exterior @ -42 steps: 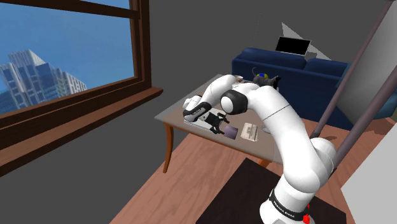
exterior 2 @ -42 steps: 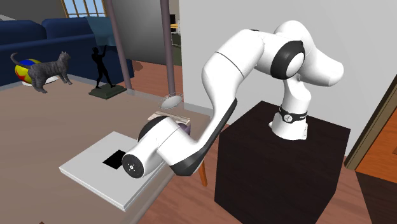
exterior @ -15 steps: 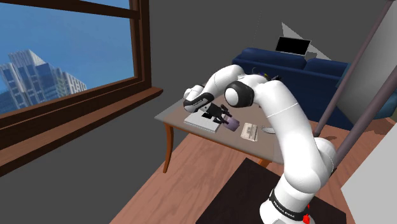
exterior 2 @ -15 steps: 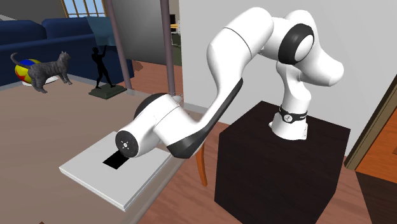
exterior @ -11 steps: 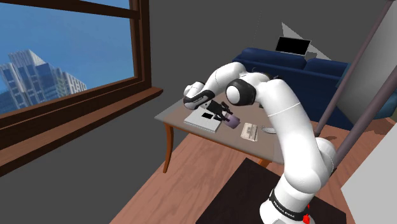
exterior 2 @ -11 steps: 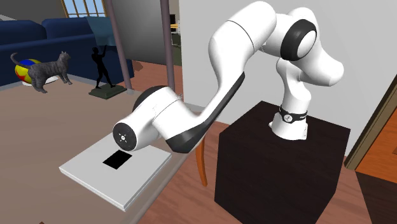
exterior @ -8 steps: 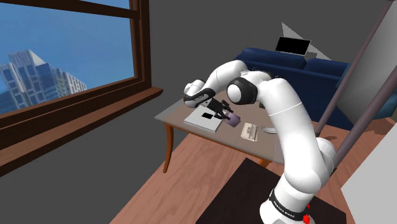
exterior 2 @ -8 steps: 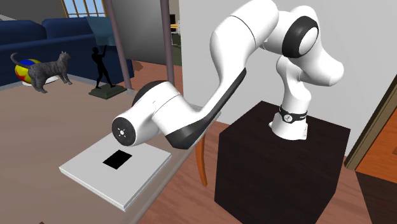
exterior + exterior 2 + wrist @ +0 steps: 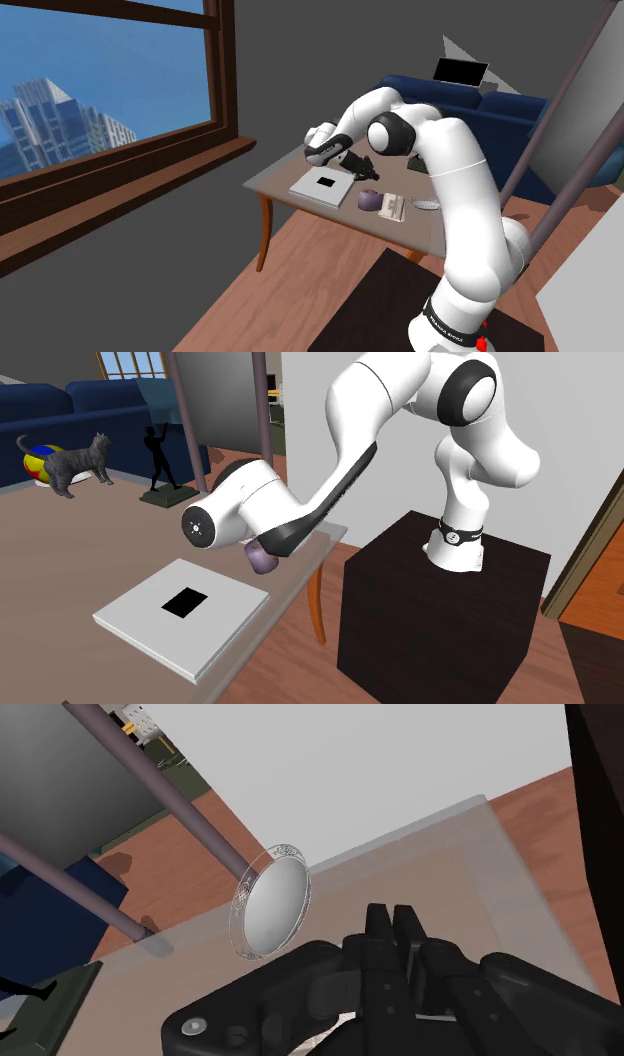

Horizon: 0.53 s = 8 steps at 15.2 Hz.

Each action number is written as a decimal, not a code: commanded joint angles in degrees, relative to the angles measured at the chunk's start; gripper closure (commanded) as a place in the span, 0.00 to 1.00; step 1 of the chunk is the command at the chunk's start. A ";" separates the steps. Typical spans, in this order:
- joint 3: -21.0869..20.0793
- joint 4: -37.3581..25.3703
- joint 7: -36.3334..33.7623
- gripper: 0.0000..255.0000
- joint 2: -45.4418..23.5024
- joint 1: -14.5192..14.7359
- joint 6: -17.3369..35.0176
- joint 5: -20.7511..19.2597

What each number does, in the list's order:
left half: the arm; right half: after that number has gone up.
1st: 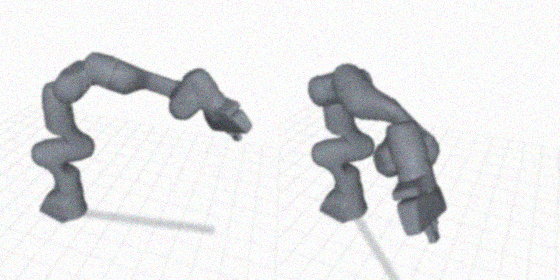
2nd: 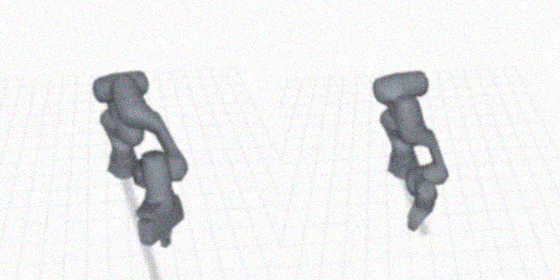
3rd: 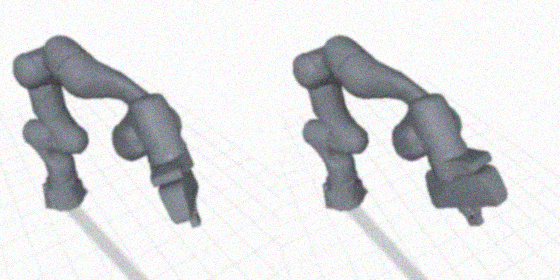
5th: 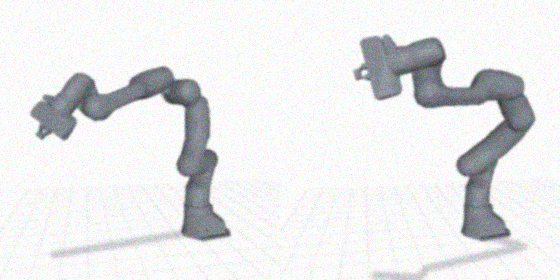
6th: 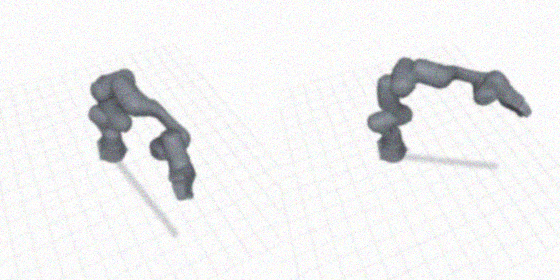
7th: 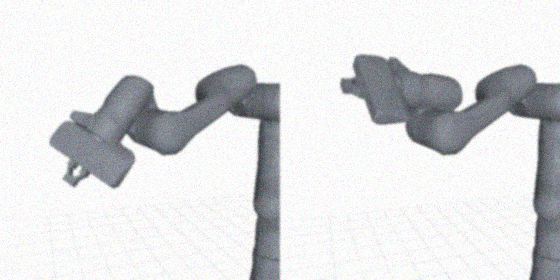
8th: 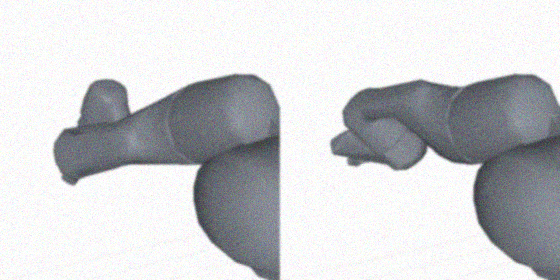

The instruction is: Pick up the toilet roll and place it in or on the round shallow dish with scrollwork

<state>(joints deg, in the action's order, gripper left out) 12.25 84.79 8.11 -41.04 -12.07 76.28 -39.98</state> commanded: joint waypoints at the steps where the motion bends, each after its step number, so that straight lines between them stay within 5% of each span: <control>1: 0.91 2.72 1.01 1.00 1.92 -1.49 2.26 -1.42; 3: 0.95 1.81 1.18 1.00 1.27 -1.59 2.08 -1.37; 4: 0.95 1.82 1.19 0.00 1.27 -1.59 2.08 -1.36; 8: -3.44 19.88 9.08 0.00 15.78 -12.85 31.50 7.71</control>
<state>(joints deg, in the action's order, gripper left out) 9.90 99.53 14.84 -28.90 -22.01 98.99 -34.93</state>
